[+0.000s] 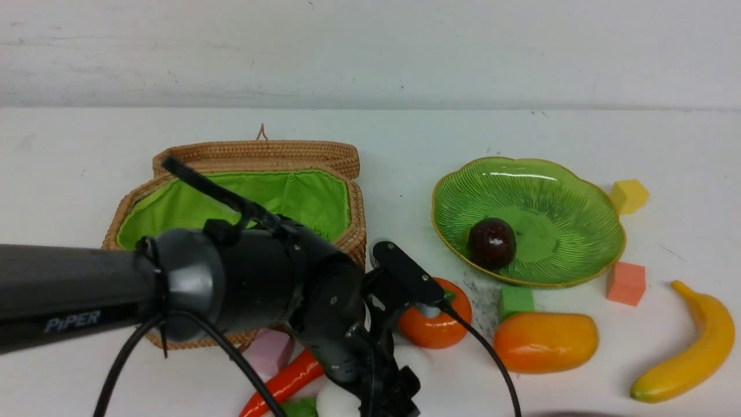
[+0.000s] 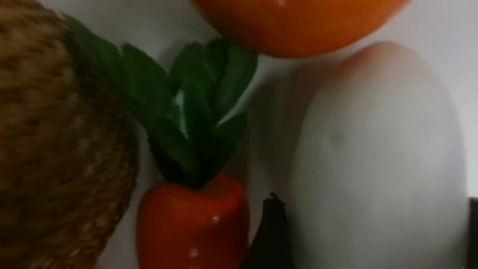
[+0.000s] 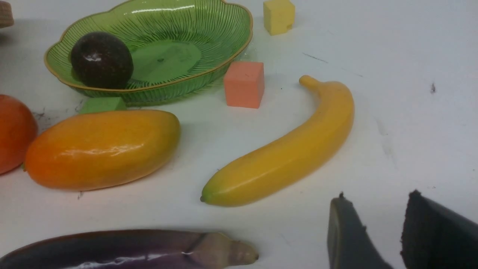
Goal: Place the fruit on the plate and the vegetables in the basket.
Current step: Take a daikon with your left arm and place it on the basket on the left.
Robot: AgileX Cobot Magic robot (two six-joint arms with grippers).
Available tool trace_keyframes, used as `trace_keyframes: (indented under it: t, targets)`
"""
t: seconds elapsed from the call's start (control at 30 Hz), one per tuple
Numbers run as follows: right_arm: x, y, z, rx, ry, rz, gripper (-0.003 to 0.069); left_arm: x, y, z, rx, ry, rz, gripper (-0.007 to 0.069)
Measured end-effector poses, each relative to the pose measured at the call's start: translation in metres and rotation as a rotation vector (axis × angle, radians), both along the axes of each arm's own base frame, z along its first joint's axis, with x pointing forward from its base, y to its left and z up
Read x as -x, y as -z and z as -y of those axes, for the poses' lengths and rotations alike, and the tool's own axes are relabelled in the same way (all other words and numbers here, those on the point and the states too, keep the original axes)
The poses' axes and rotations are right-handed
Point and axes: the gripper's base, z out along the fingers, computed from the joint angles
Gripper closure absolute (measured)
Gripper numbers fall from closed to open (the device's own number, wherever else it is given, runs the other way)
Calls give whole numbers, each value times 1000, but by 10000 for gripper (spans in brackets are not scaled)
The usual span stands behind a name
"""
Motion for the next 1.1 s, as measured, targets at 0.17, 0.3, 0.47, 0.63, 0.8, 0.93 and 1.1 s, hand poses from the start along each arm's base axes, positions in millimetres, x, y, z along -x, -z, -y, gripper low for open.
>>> trace_keyframes:
  t: [0.17,0.3,0.47,0.63,0.8,0.93,1.1]
  targets:
    - [0,0,0,0,0,0,414,0,3,0,-9,-1,-10,91]
    - [0,0,0,0,0,0,414,1,4,-1,-20,2,-16,91]
    - [0,0,0,0,0,0,414,3,0,-3,-32,3,-29,91]
    - [0,0,0,0,0,0,414,8,-22,-8,-5,3,0,91]
    - [0,0,0,0,0,0,414,19,-56,-18,27,4,34,91]
    - [0,0,0,0,0,0,414,35,-90,-33,42,18,60,91]
    - [0,0,0,0,0,0,414,55,-128,-53,72,27,134,91]
